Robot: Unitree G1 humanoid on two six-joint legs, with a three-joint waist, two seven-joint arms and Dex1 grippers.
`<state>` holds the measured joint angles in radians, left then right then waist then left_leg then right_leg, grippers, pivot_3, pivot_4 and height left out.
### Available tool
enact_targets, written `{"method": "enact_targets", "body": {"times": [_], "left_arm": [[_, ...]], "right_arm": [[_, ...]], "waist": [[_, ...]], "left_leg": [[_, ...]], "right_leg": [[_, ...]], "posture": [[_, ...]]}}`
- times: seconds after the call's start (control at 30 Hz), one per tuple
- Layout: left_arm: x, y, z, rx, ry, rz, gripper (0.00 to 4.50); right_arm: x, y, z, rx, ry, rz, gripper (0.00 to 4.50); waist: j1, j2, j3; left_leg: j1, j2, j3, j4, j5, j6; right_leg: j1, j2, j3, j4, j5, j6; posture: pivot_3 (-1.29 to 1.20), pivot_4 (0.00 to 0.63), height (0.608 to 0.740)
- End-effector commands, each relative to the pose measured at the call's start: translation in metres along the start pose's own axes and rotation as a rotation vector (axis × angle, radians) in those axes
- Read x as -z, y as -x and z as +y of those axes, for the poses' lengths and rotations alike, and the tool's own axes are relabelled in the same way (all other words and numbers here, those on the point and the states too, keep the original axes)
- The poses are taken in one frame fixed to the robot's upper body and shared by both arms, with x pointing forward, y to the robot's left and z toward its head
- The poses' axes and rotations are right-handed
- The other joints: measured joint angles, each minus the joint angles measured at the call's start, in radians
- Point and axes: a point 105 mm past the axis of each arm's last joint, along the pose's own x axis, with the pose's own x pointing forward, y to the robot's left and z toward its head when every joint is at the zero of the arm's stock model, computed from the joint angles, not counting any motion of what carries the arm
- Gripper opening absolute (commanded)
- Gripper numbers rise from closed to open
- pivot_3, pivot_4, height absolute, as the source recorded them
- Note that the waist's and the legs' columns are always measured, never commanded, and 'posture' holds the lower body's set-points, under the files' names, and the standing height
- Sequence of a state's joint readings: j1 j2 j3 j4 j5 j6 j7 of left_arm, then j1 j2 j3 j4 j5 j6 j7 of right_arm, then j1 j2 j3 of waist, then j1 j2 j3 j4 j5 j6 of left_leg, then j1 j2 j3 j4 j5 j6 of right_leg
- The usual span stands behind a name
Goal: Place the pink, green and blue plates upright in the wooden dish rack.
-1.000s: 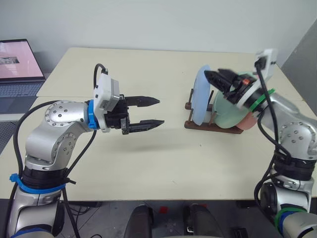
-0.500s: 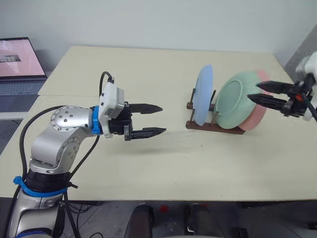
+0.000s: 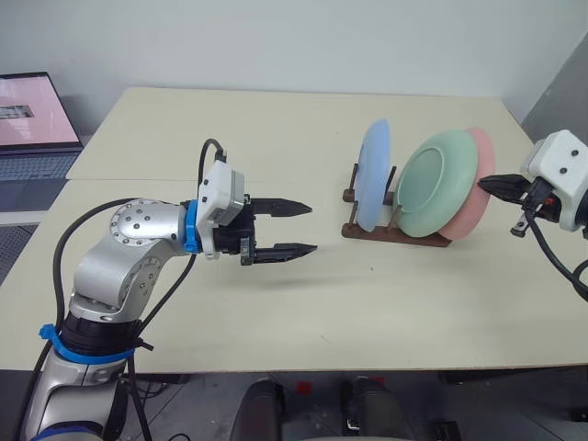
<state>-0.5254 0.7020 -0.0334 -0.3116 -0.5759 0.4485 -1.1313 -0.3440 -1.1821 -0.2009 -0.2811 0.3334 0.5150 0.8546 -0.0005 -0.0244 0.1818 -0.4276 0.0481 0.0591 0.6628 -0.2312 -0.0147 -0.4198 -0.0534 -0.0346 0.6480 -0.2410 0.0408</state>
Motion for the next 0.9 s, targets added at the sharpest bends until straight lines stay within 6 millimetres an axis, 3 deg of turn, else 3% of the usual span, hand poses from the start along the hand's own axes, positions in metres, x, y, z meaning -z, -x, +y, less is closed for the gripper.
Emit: {"method": "enact_targets", "body": {"times": [0.03, 0.63, 0.9], "left_arm": [[-0.010, -0.001, -0.002, -0.001, -0.052, -0.022, 3.04], [-0.008, 0.000, 0.001, -0.024, -0.059, -0.021, 3.04], [-0.005, 0.003, 0.007, -0.062, -0.059, -0.006, 3.04]], "right_arm": [[-0.011, 0.002, -0.005, 0.013, 0.055, -0.029, 0.03], [-0.047, -0.016, 0.012, -0.070, 0.027, -0.210, 0.03], [-0.049, -0.014, 0.008, -0.046, 0.019, -0.220, 0.03]], "waist": [[0.000, 0.000, 0.000], [0.000, 0.000, 0.000], [0.000, 0.000, 0.000]], "left_leg": [[0.000, 0.000, 0.000, 0.000, 0.000, 0.000], [0.000, 0.000, 0.000, 0.001, 0.000, 0.000], [0.000, 0.000, 0.000, 0.001, 0.000, 0.000]], "right_leg": [[0.000, 0.000, 0.000, 0.000, 0.000, 0.000], [0.000, 0.000, 0.000, 0.001, 0.003, -0.004], [0.000, 0.000, 0.000, 0.002, 0.003, -0.005]], "posture": [[0.00, 0.150, 0.740], [0.00, 0.150, 0.740], [0.00, 0.150, 0.740]]}}
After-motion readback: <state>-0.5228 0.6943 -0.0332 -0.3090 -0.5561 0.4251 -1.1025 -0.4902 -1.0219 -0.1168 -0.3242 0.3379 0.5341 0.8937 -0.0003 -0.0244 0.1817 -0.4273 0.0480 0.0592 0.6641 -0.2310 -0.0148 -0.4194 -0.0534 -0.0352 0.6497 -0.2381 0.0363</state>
